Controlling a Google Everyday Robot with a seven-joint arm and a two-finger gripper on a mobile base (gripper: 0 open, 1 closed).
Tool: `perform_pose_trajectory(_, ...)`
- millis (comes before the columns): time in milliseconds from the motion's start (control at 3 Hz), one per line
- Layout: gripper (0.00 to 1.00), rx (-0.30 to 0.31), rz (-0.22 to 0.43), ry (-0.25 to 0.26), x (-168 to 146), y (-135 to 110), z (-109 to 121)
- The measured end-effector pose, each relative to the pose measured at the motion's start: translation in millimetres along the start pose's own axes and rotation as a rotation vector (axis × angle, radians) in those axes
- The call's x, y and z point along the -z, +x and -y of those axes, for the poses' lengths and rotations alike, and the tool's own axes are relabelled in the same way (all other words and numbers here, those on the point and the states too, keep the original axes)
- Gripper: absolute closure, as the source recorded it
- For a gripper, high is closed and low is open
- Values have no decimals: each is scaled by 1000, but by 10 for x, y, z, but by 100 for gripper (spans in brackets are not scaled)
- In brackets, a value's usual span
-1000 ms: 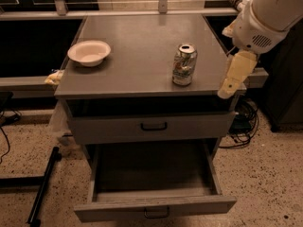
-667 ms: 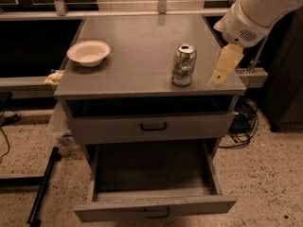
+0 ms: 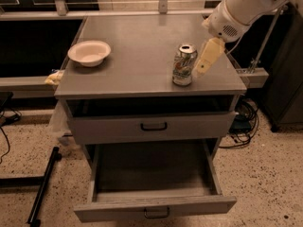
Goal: Place 7up can into middle drawer
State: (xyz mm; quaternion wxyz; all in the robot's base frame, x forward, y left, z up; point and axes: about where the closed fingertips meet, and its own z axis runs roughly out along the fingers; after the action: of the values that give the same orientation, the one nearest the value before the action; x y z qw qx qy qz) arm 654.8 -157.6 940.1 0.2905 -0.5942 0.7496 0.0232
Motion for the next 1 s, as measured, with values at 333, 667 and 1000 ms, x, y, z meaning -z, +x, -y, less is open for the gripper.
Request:
perform_pose_trajectory(333,0,-49,57,-34,-231,-46,111)
perform_pose_trajectory(667,0,-103,109,-75,-454,-64,148)
perform_pose_trajectory(1000,0,-138,153,-109,-628,-99,149)
